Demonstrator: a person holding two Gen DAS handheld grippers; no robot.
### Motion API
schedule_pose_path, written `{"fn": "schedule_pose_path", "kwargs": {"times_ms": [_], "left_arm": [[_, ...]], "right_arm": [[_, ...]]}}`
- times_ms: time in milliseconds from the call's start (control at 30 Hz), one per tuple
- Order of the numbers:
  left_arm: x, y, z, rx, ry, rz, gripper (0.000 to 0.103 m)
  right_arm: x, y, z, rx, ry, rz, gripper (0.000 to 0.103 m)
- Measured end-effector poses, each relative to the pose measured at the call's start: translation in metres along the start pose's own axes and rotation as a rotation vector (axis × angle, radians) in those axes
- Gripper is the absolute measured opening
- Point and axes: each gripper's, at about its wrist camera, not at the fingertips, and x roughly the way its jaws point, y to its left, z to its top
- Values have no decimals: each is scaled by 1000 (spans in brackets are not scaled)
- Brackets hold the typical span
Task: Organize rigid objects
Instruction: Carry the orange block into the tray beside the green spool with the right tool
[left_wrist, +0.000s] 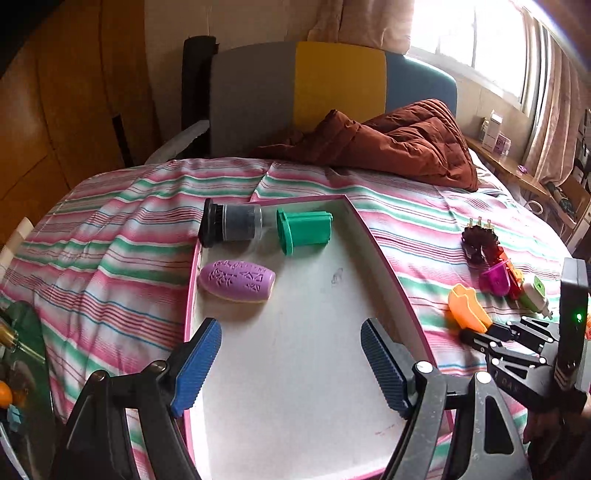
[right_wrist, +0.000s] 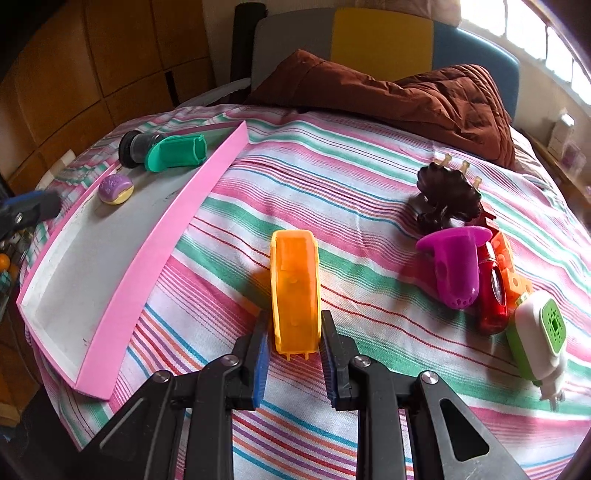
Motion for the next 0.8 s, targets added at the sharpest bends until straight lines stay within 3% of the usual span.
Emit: {"fn": "schedule_pose_path", "kwargs": {"times_ms": [667, 800], "left_arm": [[-20, 30, -29, -35, -21, 13, 79], [-21, 36, -34, -50, -11, 9, 80]], "right_arm": [[-1, 6, 13, 151, 85, -102, 24], [-14, 12, 22, 162, 48, -93, 24]]}}
